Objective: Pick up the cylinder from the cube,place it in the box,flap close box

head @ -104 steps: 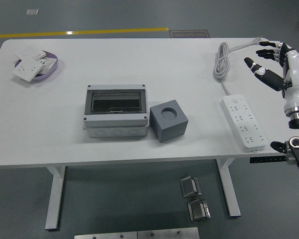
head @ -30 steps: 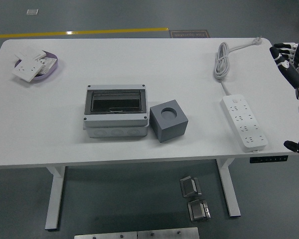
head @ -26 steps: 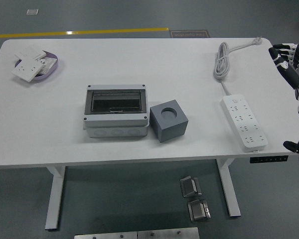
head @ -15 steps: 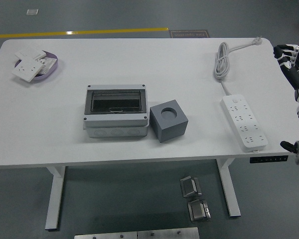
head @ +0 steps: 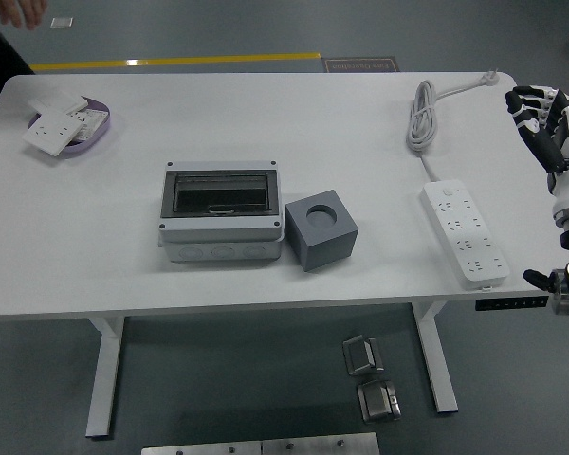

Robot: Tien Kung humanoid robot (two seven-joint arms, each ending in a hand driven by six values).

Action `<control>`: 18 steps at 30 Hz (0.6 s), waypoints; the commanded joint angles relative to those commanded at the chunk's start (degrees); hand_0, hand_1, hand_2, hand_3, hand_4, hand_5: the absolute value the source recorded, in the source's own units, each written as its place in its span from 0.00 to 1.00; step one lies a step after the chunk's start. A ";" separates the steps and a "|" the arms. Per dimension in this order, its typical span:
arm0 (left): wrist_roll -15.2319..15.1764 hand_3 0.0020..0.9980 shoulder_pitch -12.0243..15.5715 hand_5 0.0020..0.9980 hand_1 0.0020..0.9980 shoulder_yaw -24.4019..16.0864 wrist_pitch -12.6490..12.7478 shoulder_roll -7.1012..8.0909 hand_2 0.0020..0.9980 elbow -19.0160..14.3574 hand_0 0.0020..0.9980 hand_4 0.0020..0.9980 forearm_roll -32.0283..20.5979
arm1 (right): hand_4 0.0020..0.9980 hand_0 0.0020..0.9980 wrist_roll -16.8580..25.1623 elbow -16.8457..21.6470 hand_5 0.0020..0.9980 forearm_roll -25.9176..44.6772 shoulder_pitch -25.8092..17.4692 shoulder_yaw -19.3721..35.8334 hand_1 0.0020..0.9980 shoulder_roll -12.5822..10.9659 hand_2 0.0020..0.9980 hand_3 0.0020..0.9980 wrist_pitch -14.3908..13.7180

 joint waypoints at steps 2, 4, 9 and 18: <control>0.07 0.56 0.16 0.23 0.58 0.06 -0.26 -0.25 0.54 0.02 0.57 0.59 0.16 | 0.89 0.75 0.06 0.04 0.60 -0.14 0.15 -0.18 0.63 0.07 0.62 0.63 0.00; 0.02 0.56 0.29 0.23 0.58 0.25 -0.40 -0.44 0.54 0.02 0.57 0.59 0.19 | 0.89 0.75 0.18 0.10 0.60 -0.24 0.29 -0.28 0.63 0.14 0.62 0.63 -0.05; 0.15 0.57 0.54 0.20 0.58 0.26 -0.53 -0.73 0.55 0.03 0.58 0.59 0.46 | 0.89 0.75 0.84 0.18 0.62 -0.19 0.60 -0.37 0.63 0.19 0.61 0.63 -0.31; 0.40 0.57 0.13 0.19 0.58 -0.40 -0.83 -0.01 0.55 0.03 0.57 0.60 1.23 | 0.89 0.75 1.61 -0.35 0.59 0.88 0.53 -1.05 0.64 0.43 0.62 0.63 -0.42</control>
